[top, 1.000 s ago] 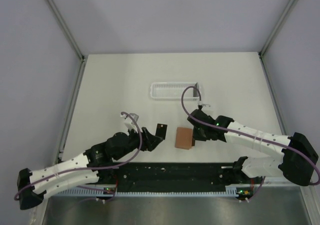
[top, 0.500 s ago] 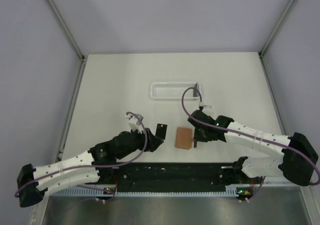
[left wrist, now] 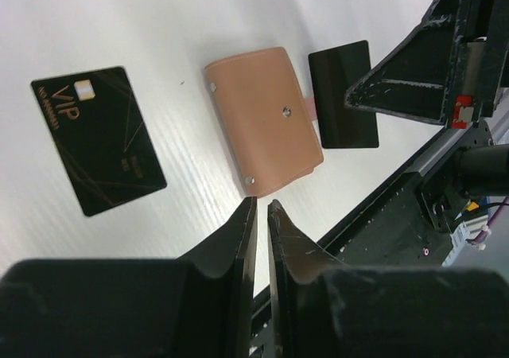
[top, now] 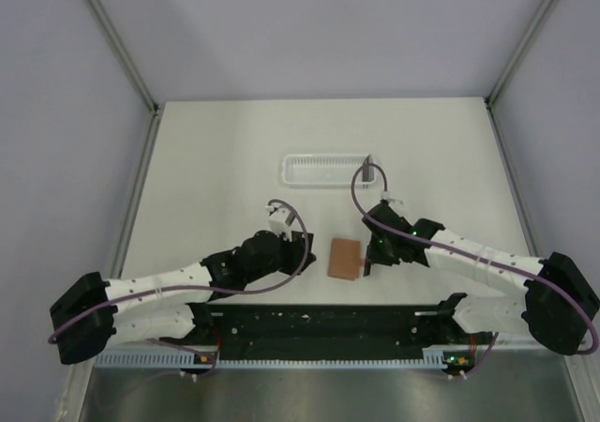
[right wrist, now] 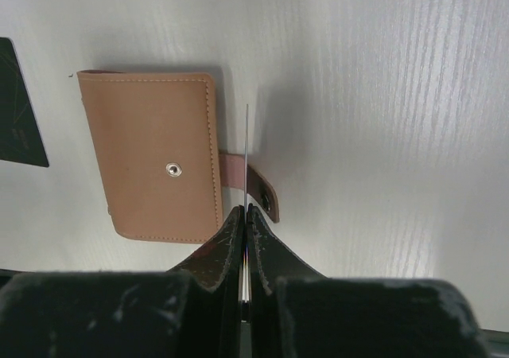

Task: Put the credit cards into the card holder
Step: Open the card holder at the center of the board.

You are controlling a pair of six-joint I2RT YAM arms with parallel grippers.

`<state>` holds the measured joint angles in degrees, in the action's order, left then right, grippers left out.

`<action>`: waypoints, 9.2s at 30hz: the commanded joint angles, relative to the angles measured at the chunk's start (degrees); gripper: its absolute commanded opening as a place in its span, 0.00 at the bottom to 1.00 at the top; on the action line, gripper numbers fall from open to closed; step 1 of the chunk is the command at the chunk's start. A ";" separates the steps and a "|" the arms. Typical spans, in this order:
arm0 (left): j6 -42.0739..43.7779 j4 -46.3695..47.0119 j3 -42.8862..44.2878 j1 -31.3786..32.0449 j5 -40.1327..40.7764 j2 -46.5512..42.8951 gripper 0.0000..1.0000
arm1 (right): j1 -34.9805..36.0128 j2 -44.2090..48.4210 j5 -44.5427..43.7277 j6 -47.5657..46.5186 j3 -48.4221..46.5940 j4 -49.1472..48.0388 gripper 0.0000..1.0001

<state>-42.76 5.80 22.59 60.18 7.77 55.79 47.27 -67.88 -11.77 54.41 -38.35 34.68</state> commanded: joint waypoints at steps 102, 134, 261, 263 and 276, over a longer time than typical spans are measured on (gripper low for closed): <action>16.49 -11.78 32.35 -6.31 0.49 41.06 0.00 | -4.37 9.77 5.35 -0.36 12.15 -9.36 0.00; 9.36 -12.13 25.14 2.48 5.76 40.80 0.00 | -5.34 15.84 8.52 -3.61 10.14 -9.02 0.00; 11.12 5.09 27.33 -0.07 3.66 32.44 0.00 | -6.84 -0.50 18.54 -5.19 15.59 -36.43 0.00; 10.69 4.66 28.12 0.02 3.22 34.29 0.00 | -6.75 -0.42 18.62 -5.19 15.58 -36.43 0.00; 8.14 6.41 27.24 -0.24 2.34 41.85 0.00 | -6.84 12.04 18.28 -5.37 14.88 -27.31 0.00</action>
<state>-33.58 8.54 49.08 60.12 10.76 96.79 40.71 -62.61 7.60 49.65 -22.85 2.94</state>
